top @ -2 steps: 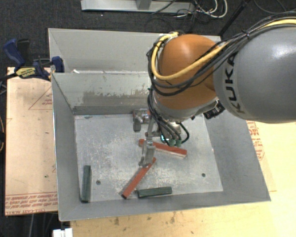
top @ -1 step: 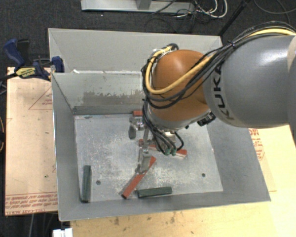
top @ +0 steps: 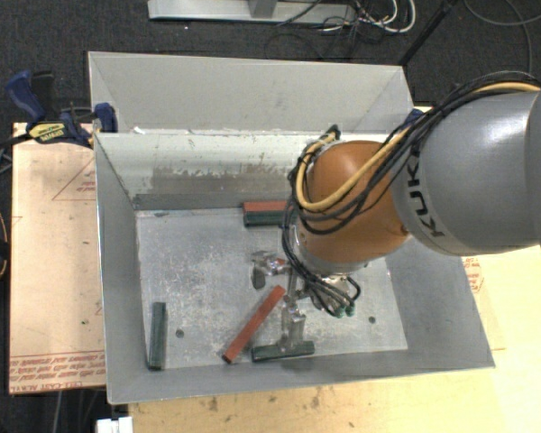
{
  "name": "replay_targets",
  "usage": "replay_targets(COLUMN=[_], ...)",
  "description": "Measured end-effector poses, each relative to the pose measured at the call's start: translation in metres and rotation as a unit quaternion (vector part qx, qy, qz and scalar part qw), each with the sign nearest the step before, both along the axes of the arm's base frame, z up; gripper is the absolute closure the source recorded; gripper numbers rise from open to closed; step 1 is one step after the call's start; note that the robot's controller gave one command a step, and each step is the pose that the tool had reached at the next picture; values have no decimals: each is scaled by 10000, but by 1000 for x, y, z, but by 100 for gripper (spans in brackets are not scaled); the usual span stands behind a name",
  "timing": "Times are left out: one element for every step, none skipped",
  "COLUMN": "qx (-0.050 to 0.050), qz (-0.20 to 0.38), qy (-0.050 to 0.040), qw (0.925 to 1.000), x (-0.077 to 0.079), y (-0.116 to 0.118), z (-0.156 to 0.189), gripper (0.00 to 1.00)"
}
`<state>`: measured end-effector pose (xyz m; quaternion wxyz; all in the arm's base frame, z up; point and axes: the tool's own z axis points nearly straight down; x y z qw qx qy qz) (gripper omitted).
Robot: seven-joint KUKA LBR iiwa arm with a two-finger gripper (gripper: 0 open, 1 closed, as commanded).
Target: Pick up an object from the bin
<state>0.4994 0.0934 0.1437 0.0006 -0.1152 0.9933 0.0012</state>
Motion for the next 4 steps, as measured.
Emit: replay_targets(qx=[4, 4, 3, -5], qz=[1163, 1162, 1804, 2152], qy=[-2, -2, -20, -47], qw=[9932, 9932, 9836, 9766], x=[47, 47, 46, 36], y=[37, 37, 38, 47], z=[-73, -73, -73, 101], gripper=[100, 100, 100, 100])
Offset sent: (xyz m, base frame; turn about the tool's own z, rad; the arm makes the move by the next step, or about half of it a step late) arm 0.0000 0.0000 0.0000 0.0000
